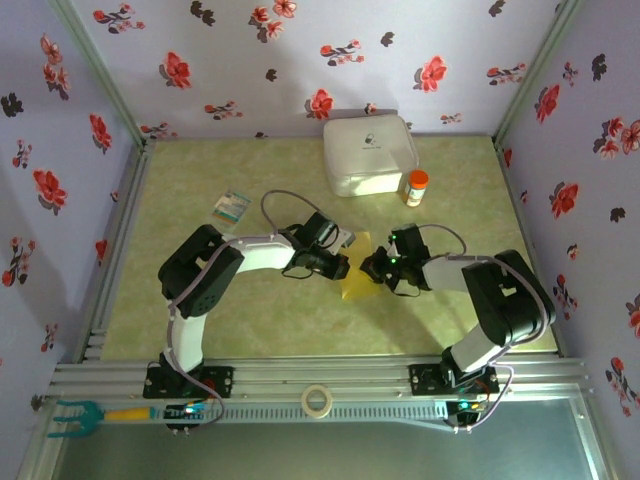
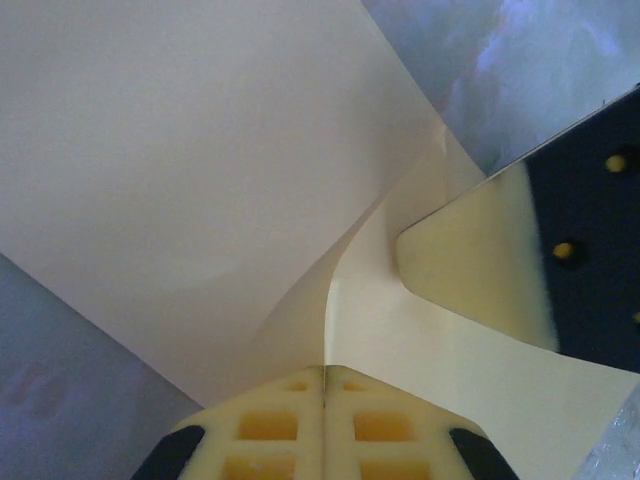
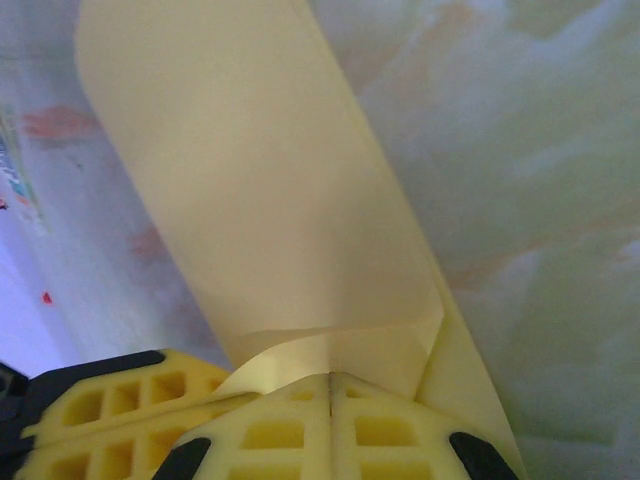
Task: Fold a paper plane with a square sheet of paper (pick it up from the middle)
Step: Fold the triangle a second time at the center of the table.
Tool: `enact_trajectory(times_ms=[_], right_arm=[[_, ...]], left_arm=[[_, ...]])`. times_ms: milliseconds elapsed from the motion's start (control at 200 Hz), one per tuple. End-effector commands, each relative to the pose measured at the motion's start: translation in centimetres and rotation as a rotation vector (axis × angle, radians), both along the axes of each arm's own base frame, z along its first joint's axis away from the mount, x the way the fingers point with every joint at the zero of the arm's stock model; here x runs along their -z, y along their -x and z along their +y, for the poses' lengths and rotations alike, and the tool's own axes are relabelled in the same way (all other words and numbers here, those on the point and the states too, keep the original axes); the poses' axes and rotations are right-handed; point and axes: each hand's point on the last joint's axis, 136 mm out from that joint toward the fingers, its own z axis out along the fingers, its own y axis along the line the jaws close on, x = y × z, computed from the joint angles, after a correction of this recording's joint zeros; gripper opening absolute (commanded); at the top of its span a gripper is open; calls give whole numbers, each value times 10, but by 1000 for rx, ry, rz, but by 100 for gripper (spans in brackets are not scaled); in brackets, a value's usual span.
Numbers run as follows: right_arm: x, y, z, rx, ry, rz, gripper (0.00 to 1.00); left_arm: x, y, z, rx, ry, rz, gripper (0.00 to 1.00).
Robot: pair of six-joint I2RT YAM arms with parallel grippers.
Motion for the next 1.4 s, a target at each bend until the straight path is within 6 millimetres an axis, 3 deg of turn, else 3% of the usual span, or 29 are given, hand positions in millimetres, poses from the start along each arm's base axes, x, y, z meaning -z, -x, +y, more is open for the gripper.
enact_trajectory(times_ms=[0, 275, 390, 625, 975, 1065, 1165, 1270, 1400], right_arm=[[16, 9, -8, -8, 56, 33, 0], [27, 19, -15, 11, 68, 51, 0], [27, 18, -16, 20, 75, 50, 0], [28, 19, -18, 26, 82, 52, 0], [29, 18, -20, 48, 81, 52, 0], [28, 17, -20, 51, 78, 51, 0], [27, 16, -19, 57, 70, 47, 0], [28, 16, -20, 65, 75, 51, 0], [28, 15, -20, 71, 74, 49, 0]], left_arm=[[30, 13, 20, 5, -107, 78, 4], [25, 11, 18, -1, -100, 75, 5], [16, 9, 16, -8, -84, 65, 11], [-14, 2, 10, -34, -33, 34, 32], [-50, -2, 17, -106, 8, 1, 43], [-57, 0, 17, -118, 24, 16, 40], [-63, 8, 9, -95, 69, 69, 26], [-62, 21, -3, -52, 120, 158, 12], [-56, 34, -16, 4, 155, 237, 4]])
